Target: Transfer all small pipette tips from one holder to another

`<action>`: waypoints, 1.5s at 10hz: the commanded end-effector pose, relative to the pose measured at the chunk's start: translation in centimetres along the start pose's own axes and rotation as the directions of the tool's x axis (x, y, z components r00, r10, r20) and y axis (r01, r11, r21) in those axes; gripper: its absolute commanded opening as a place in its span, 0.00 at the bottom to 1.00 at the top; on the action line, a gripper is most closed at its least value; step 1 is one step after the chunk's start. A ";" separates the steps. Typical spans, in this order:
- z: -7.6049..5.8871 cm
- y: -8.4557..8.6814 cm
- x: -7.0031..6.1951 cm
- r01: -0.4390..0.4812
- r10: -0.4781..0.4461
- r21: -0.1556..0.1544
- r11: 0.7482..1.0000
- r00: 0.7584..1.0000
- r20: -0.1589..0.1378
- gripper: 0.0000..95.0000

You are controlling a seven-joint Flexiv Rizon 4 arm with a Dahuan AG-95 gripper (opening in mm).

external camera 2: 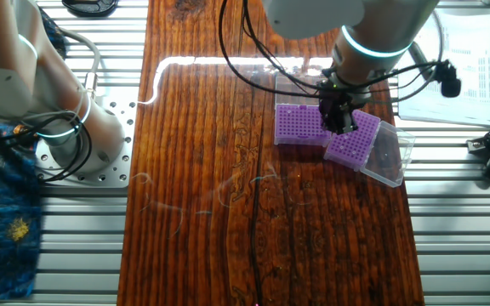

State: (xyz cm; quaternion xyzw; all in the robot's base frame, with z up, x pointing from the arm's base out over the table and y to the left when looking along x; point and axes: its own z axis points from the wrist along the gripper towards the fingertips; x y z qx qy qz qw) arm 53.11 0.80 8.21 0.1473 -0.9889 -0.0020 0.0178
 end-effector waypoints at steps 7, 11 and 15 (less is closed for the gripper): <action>-2.4 -1.7 -4.5 0.032 -0.032 -0.001 0.999 0.999 -0.012 0.00; -1.7 -2.3 -6.4 0.032 -0.032 -0.003 0.999 0.999 -0.004 0.00; -1.5 -1.9 -8.8 0.033 -0.033 -0.010 0.999 0.999 0.000 0.00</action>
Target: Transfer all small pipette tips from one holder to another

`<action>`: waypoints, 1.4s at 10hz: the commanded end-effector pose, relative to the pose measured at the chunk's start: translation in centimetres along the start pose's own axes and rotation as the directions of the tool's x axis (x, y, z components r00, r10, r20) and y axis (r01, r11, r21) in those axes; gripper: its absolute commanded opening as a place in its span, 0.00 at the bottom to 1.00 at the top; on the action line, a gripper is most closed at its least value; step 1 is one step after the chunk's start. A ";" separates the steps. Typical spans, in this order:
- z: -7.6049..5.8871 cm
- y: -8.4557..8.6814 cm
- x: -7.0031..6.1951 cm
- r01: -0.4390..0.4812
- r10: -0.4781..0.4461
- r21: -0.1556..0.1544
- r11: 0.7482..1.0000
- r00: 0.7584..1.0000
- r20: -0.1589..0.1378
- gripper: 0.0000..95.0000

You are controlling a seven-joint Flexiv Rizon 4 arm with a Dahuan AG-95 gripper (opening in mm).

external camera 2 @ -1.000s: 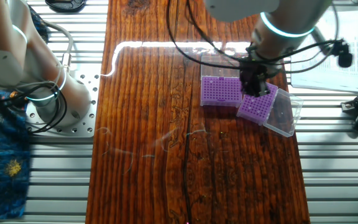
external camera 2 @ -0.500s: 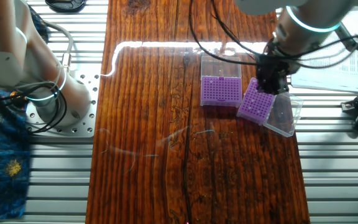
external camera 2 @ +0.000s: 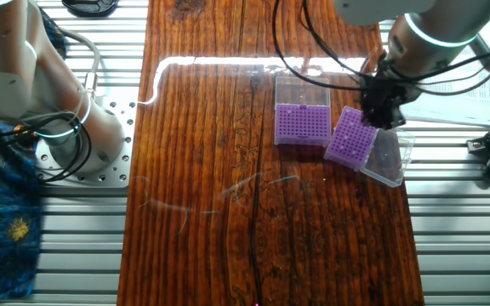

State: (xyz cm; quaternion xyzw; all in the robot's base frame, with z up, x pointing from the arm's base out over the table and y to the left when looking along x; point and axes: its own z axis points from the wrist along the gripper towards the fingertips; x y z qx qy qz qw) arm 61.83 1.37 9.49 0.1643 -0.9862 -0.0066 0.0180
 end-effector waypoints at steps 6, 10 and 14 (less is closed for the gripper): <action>0.9 0.7 -2.1 -0.015 0.015 -0.007 1.000 1.000 -0.001 0.00; 1.2 0.7 -2.5 -0.022 0.023 -0.008 1.000 1.000 0.002 0.00; 1.7 0.9 -2.5 -0.029 0.029 -0.015 0.999 1.000 0.006 0.00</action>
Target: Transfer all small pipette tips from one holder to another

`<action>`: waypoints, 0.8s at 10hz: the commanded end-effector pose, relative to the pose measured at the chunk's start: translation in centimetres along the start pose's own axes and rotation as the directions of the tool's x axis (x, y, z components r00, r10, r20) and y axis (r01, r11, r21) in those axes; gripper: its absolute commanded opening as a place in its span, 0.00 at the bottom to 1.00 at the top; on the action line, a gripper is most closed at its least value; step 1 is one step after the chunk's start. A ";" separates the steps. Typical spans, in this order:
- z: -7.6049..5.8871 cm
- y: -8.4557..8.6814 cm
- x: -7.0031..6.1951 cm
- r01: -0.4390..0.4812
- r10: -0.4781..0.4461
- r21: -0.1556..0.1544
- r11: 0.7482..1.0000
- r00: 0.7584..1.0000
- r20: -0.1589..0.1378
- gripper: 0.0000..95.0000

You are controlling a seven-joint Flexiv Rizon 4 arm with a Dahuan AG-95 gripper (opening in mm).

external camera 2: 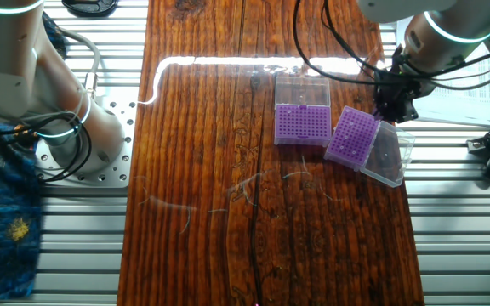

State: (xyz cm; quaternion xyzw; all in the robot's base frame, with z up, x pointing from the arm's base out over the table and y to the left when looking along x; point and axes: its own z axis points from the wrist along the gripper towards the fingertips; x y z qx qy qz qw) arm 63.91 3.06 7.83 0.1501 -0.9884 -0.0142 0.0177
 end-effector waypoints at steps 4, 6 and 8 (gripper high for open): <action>0.5 0.2 0.1 -0.001 0.001 0.003 1.000 1.000 0.001 0.00; 0.7 0.2 0.1 0.007 -0.007 0.003 1.000 1.000 -0.002 0.00; 0.8 0.1 0.1 0.023 -0.023 0.007 1.000 1.000 -0.003 0.20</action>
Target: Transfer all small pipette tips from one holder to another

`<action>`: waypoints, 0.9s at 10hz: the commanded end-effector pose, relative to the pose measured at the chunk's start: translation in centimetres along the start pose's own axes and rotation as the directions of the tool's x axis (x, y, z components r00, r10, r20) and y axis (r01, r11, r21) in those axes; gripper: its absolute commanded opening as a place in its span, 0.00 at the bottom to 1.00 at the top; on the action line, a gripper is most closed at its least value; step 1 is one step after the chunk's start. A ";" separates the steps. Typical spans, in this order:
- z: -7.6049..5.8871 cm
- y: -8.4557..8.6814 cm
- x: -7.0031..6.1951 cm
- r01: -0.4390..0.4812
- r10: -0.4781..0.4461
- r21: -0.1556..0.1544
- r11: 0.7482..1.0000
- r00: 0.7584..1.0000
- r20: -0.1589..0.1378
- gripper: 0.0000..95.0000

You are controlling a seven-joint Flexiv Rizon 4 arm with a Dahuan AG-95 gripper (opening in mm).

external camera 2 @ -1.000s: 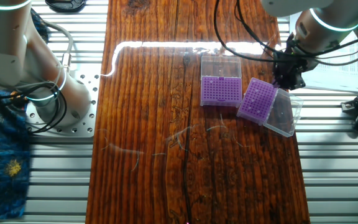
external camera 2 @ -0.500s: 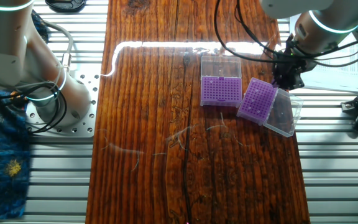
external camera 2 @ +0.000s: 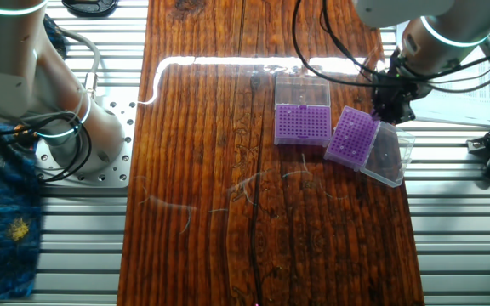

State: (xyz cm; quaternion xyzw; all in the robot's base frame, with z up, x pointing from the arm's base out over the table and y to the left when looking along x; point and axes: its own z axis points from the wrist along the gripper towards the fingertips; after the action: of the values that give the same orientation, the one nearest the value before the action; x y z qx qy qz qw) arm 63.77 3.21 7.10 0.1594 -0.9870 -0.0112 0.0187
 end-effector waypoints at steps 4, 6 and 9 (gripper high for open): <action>-0.1 0.0 0.1 -0.024 0.024 -0.003 1.000 1.000 -0.020 0.20; -0.7 0.0 0.5 -0.042 0.041 -0.011 0.999 0.997 -0.069 0.20; -0.8 -0.4 2.7 -0.018 0.017 -0.016 1.000 0.998 -0.062 0.20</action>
State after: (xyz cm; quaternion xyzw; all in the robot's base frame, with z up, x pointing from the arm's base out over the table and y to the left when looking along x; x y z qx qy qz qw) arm 61.54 1.96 7.96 0.1496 -0.9862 -0.0164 0.0692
